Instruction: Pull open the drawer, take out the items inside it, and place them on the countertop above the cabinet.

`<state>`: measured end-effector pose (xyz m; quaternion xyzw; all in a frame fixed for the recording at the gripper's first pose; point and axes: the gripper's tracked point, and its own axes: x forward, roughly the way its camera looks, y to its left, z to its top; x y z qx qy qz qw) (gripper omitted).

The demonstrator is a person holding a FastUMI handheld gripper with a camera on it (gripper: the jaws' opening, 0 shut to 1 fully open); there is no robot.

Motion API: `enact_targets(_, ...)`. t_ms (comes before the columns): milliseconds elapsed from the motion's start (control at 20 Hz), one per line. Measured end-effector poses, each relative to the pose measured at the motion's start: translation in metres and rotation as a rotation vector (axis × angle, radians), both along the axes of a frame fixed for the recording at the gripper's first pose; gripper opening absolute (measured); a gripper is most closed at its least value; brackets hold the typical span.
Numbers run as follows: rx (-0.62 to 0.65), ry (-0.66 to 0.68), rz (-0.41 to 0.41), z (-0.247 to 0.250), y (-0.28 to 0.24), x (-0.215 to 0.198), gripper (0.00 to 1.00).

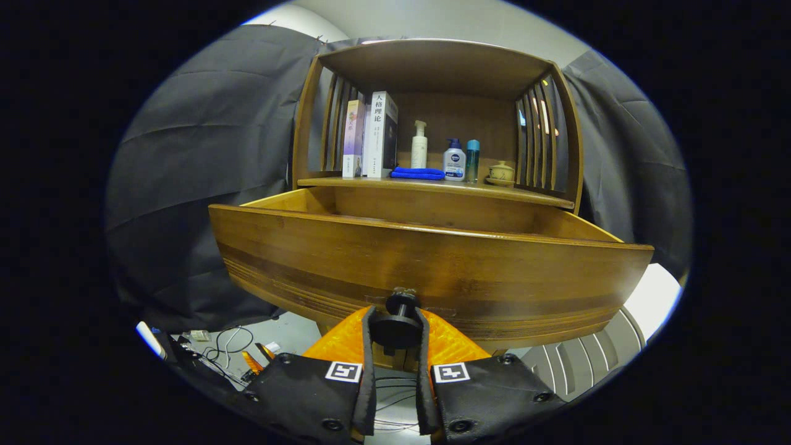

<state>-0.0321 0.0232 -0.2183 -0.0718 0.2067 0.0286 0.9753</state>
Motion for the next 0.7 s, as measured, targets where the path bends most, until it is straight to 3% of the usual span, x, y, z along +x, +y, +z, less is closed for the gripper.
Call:
enact_targets(350, 0.028, 0.001, 0.003, 0.001, 0.002, -0.005, 0.31)
enact_targets(550, 0.036, -0.105, 0.02, 0.03, 0.008, 0.0, 0.47)
enact_targets(700, 0.061, -0.203, 0.074, 0.071, 0.025, 0.001, 0.67)
